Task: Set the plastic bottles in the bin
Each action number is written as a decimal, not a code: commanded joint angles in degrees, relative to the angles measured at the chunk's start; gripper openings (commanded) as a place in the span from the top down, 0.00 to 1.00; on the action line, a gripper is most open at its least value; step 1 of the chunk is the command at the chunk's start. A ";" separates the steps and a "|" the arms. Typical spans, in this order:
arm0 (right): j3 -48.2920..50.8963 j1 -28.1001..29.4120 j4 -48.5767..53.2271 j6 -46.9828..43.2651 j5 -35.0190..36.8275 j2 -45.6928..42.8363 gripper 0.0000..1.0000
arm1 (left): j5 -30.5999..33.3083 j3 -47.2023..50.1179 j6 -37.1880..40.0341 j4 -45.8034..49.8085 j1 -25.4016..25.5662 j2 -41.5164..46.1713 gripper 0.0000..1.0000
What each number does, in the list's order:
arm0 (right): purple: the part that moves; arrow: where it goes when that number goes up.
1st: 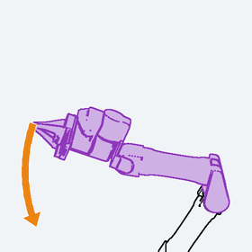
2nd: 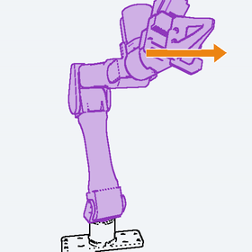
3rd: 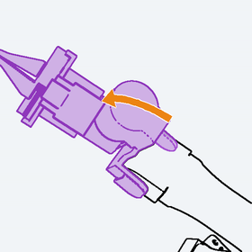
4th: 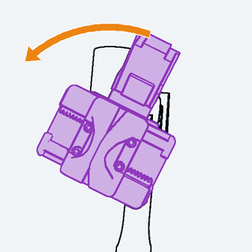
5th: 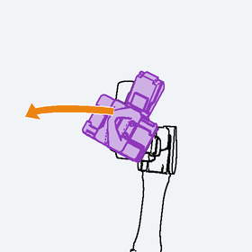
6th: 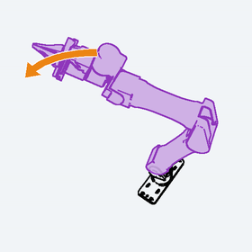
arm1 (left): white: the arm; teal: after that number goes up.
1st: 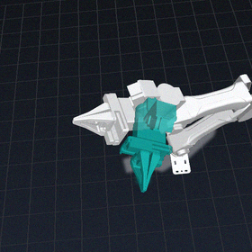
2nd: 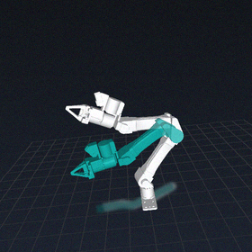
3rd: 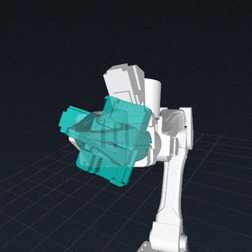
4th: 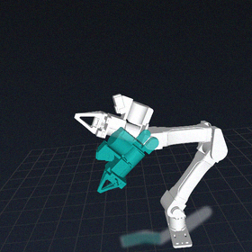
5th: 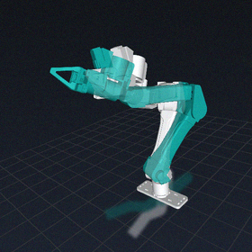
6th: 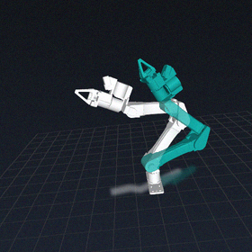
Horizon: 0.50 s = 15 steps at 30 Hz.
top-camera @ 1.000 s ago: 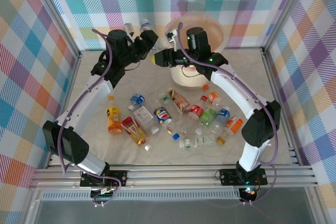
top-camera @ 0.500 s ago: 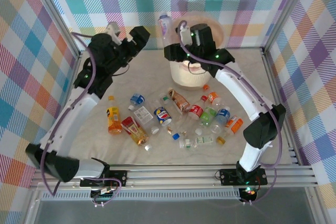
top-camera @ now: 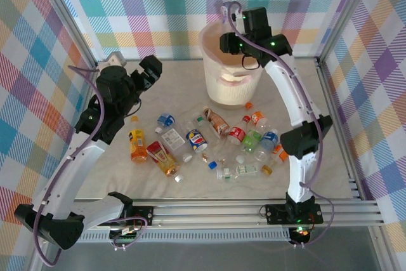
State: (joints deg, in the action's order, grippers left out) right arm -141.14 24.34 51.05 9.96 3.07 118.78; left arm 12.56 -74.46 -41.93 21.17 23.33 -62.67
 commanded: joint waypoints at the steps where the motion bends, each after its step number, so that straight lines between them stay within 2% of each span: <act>1: -6.56 -0.68 6.92 -3.57 3.57 3.82 0.65 | 4.50 1.45 1.77 2.10 -0.61 2.79 0.00; 5: -10.47 -1.48 8.95 -5.02 3.66 7.82 0.65 | 5.95 2.71 2.13 3.94 -0.90 3.78 0.00; 15: -10.54 -2.21 12.73 -9.72 4.94 12.03 0.60 | 6.56 5.58 1.08 5.57 -2.08 3.58 0.00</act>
State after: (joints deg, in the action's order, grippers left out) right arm -149.60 22.33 61.41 3.20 6.90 129.16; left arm 18.13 -70.02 -40.88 25.87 22.13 -59.40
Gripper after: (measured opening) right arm 0.467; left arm 0.999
